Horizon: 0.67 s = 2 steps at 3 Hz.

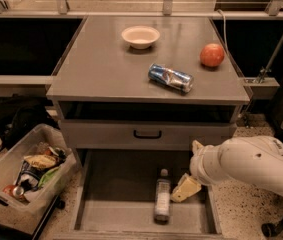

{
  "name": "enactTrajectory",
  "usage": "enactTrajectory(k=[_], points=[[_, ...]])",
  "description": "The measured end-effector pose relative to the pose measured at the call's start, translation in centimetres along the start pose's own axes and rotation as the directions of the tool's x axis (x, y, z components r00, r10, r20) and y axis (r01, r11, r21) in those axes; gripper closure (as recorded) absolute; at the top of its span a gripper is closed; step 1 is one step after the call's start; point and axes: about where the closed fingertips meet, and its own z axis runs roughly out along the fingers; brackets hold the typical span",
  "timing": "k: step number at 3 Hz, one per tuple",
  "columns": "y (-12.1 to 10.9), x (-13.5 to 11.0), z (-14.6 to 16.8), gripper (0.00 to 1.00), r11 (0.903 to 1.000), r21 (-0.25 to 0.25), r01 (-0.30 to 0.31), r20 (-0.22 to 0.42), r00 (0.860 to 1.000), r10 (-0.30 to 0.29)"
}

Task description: Pick blue plastic bottle from middle drawer and place on counter

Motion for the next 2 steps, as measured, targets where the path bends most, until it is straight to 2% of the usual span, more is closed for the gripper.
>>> enactTrajectory(k=[1,2], points=[[1.6,2.0,6.0,0.0,0.9989,-0.044,-0.019,-0.022,1.0,0.018],[3.5,3.6,13.0,0.0,0.9903,-0.129,-0.051,-0.027,0.998,0.048]])
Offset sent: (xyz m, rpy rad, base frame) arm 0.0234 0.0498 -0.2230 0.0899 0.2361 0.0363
